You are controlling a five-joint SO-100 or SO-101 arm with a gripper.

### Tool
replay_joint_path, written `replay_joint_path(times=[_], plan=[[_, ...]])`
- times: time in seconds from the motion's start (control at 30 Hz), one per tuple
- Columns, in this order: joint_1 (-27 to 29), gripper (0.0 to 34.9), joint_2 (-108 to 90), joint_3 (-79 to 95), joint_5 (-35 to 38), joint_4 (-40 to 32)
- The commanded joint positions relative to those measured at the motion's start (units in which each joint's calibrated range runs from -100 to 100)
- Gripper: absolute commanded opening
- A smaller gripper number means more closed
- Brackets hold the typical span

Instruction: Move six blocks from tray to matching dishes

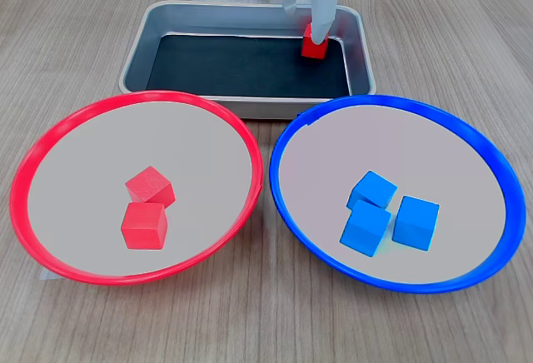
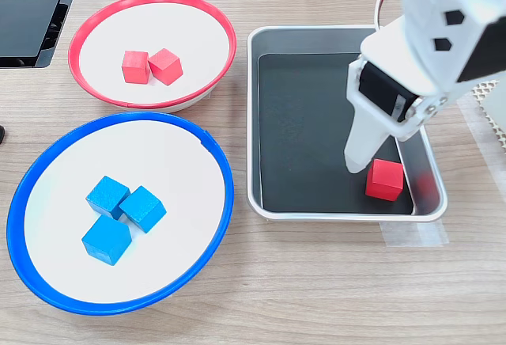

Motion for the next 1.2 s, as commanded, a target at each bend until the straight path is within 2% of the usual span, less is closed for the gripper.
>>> replay_joint_path(times=[0.0, 0.17, 0.3, 0.4, 0.43, 0.47, 0.5, 0.53, 0.63, 0.77, 0.87, 0.93, 1.17], plan=[[-1.65, 21.1, -0.99, -0.07, 3.96, -1.73], [-2.59, 21.0, -0.65, 2.47, 8.89, -4.04], [-3.34, 19.7, -0.65, 5.57, 11.38, -5.94], [-4.29, 16.9, -0.65, 7.39, 11.87, -7.75], [-4.38, 14.9, -0.48, 7.66, 11.92, -8.25], [-4.66, 7.8, -0.31, 7.75, 12.01, -8.74], [-4.85, 2.1, -0.14, 7.57, 12.01, -8.91], [-4.76, 0.4, -0.05, 7.03, 12.26, -8.41], [-2.69, 0.2, 0.89, 1.02, 12.01, -4.20], [3.15, 0.1, 4.47, -14.00, 6.74, -0.57], [11.15, 0.1, 11.55, -31.30, -1.22, -3.38], [14.91, 0.1, 16.66, -40.04, -3.86, -4.78], [20.75, 0.2, 31.33, -51.42, -4.25, -15.84]])
